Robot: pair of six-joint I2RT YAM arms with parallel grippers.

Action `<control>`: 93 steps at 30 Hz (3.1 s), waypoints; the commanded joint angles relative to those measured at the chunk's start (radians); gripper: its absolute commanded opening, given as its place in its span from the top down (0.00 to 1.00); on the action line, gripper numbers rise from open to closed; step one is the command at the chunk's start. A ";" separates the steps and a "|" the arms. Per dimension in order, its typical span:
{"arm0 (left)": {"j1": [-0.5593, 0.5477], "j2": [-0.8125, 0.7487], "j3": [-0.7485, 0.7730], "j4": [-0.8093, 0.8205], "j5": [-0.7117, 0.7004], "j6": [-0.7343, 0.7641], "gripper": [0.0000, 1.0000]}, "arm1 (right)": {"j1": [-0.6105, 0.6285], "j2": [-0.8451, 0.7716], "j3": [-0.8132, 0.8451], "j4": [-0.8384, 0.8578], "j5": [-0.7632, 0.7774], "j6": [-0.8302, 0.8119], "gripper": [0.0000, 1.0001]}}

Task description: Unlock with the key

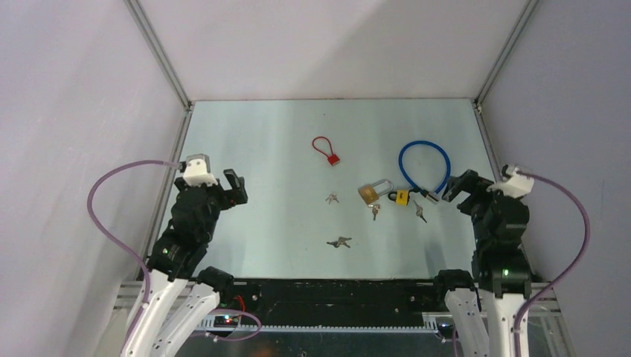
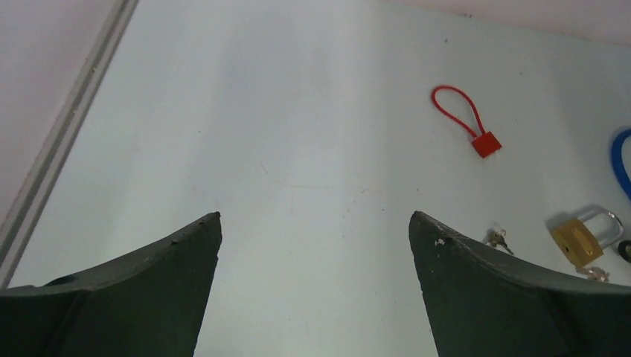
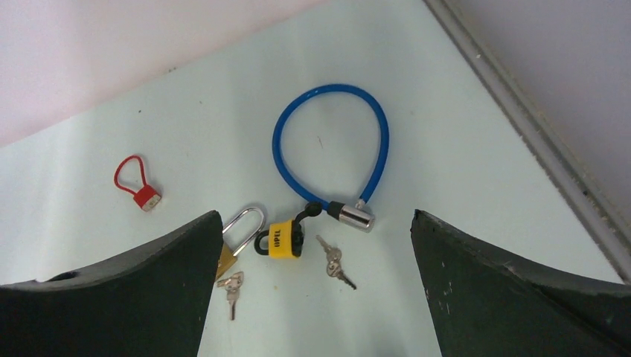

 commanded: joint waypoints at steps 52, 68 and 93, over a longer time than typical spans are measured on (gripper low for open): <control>-0.006 0.134 0.049 -0.152 0.094 -0.001 0.00 | -0.130 1.473 0.488 -0.115 -0.096 0.527 1.00; -0.005 0.143 0.052 -0.151 0.107 -0.007 0.00 | 0.100 1.047 0.471 -0.185 -0.030 0.676 1.00; -0.005 0.086 0.046 -0.151 0.030 -0.025 0.00 | 0.989 1.486 0.631 0.203 0.144 1.084 1.00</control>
